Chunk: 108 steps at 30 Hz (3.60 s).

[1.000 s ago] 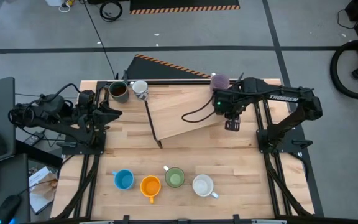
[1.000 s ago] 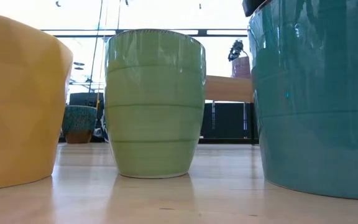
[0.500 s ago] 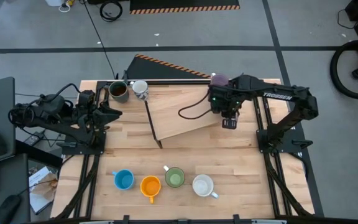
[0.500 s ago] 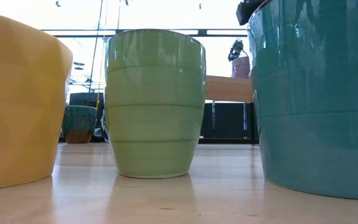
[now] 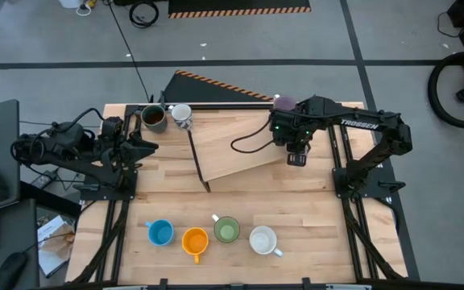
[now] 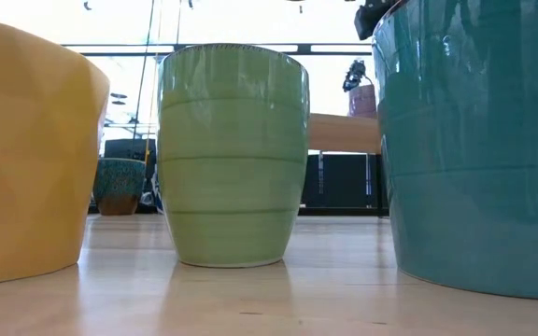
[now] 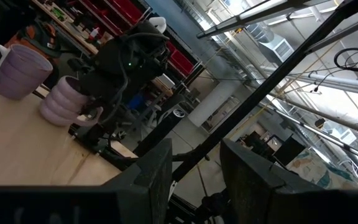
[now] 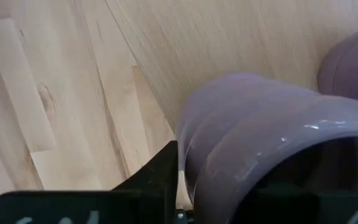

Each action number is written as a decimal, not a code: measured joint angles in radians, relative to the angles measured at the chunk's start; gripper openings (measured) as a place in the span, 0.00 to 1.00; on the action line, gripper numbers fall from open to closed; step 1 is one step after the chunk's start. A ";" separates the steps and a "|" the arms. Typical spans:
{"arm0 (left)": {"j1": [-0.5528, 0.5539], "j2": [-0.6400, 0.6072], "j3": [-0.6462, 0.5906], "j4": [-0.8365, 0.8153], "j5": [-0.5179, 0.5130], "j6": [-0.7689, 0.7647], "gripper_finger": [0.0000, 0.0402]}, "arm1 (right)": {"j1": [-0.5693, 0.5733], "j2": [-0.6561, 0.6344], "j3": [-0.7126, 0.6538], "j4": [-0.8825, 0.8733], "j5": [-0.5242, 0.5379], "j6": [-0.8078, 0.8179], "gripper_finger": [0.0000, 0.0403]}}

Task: Place coffee mugs
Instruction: Put the purple mug on the shelf, then put the light blue mug on the shelf

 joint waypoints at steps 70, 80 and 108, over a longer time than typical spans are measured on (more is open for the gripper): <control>0.000 0.018 0.000 -0.015 0.000 0.005 0.35 | 0.153 -0.151 0.000 0.011 0.311 0.293 0.68; 0.000 0.060 0.000 -0.017 0.000 0.006 0.35 | 0.256 -0.186 0.001 0.075 0.366 0.308 0.68; 0.000 0.079 0.000 -0.020 0.008 -0.001 0.35 | 0.662 0.100 0.004 0.444 0.077 0.643 0.68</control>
